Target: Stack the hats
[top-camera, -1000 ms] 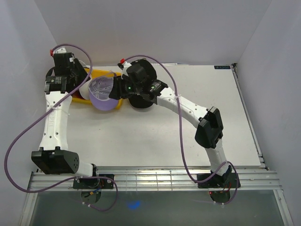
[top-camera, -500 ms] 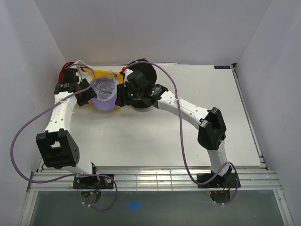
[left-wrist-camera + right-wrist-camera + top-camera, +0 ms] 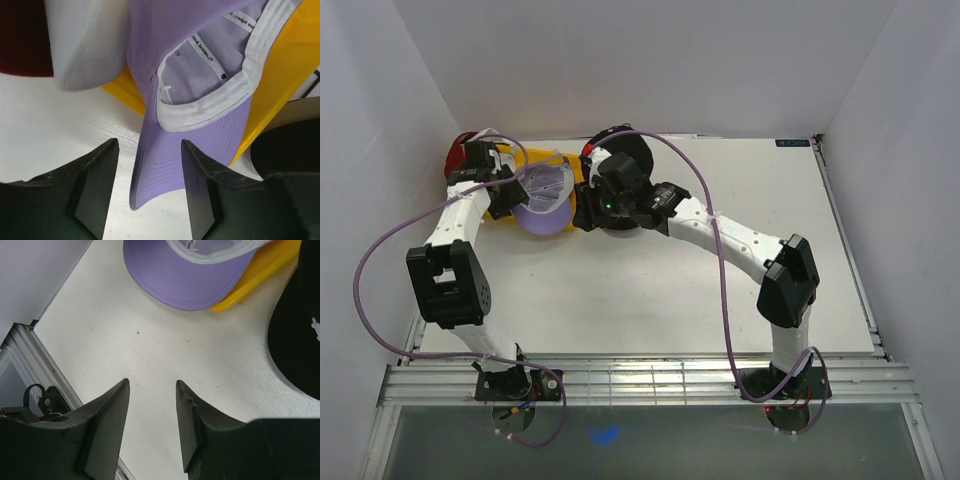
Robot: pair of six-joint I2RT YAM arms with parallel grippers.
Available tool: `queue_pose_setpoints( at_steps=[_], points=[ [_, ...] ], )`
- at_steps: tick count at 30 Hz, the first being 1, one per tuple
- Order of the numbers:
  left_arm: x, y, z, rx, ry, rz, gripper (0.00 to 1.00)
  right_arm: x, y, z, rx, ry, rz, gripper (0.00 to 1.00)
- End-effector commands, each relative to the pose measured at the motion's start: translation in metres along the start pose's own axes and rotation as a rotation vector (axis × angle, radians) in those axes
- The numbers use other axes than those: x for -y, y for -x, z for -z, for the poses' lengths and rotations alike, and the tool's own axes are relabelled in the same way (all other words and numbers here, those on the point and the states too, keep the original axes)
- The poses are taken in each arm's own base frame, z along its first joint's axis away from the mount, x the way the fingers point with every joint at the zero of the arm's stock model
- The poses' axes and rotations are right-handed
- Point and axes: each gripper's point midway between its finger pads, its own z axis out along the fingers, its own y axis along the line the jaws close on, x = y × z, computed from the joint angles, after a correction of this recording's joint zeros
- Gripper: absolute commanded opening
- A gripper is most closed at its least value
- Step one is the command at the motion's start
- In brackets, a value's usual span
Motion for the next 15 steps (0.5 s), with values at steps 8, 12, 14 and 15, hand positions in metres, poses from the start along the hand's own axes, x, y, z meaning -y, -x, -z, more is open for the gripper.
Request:
queue_pose_setpoints(
  at_steps=[8, 12, 14, 15],
  points=[
    [0.010, 0.053, -0.007, 0.120, 0.007, -0.024, 0.61, 0.000, 0.002, 0.024, 0.020, -0.025, 0.052, 0.48],
    [0.017, 0.060, -0.011, 0.125, -0.019, -0.026, 0.52, -0.001, 0.004, 0.028, 0.022, -0.033, 0.068, 0.48],
    [0.017, 0.059, -0.014, 0.118, -0.020, -0.034, 0.41, -0.002, 0.004, 0.028, 0.020, -0.036, 0.076, 0.48],
    [0.017, 0.060, -0.015, 0.118, -0.020, -0.034, 0.38, -0.001, 0.005, 0.029, 0.019, -0.042, 0.078, 0.48]
  ],
)
